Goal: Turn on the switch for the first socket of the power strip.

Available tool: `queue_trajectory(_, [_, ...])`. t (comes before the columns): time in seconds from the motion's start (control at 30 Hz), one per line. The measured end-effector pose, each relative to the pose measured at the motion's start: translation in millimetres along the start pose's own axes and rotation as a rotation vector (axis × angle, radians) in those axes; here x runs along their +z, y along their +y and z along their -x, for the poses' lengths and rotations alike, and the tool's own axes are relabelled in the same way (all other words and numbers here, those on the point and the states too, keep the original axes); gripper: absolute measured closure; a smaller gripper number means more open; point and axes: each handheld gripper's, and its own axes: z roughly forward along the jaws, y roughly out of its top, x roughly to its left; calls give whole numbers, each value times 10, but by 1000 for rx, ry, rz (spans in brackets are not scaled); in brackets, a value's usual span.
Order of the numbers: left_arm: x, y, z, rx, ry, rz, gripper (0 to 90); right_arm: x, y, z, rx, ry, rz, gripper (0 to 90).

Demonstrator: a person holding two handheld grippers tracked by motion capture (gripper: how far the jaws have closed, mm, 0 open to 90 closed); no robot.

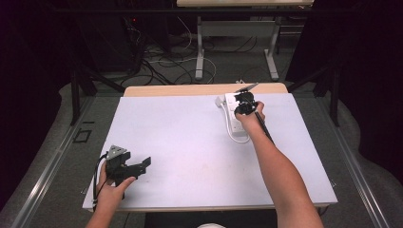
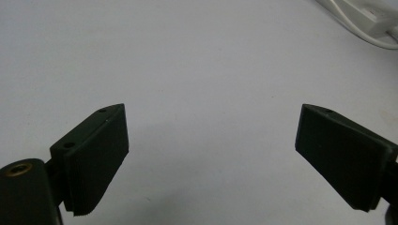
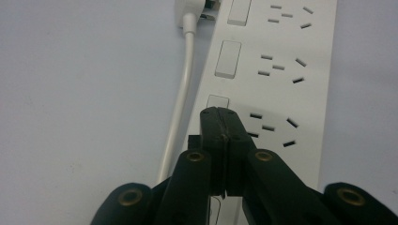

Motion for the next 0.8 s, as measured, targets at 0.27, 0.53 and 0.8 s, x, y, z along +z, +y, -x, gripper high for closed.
queue_trajectory(0.27, [7, 1, 3, 0, 2, 1, 99, -84, -55, 57, -5, 13, 14, 900])
queue_trajectory(0.53, [5, -2, 10, 1, 3, 1, 100, -188, -107, 86, -27, 31, 44, 900])
queue_trajectory(0.8, [12, 4, 14, 5, 2, -1, 101, -244, -191, 109, -77, 28, 76, 891])
